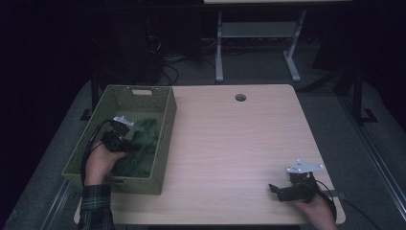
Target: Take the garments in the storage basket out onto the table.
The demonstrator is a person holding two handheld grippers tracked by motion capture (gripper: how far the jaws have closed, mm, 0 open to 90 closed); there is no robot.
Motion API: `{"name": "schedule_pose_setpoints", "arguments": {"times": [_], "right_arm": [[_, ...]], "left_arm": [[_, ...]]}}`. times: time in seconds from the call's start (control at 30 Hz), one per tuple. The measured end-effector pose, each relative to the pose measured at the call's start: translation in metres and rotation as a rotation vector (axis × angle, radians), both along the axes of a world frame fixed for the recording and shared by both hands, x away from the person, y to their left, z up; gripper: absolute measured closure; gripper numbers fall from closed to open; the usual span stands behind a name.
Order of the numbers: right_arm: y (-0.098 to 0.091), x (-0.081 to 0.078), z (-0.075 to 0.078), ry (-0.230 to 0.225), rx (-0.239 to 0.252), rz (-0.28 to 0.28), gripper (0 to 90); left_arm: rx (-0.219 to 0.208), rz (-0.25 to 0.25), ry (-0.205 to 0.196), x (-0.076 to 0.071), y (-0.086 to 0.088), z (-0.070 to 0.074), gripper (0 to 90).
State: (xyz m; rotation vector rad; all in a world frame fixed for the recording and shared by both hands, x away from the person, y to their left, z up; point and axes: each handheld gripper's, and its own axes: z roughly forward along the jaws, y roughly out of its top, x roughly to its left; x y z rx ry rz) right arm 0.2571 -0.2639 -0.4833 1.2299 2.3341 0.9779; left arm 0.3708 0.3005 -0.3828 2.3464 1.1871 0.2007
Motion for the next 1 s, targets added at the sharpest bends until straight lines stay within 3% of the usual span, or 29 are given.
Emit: {"name": "schedule_pose_setpoints", "arguments": {"times": [0.5, 1.0], "right_arm": [[0.0, 0.0, 0.0, -0.001, 0.0, -0.001, 0.5], [0.0, 0.0, 0.0, -0.001, 0.0, -0.003, 0.5]], "left_arm": [[-0.118, 0.008, -0.097, -0.004, 0.014, 0.045, 79.2], [-0.203, -0.024, -0.138, -0.005, 0.016, 0.08, 79.4]]}}
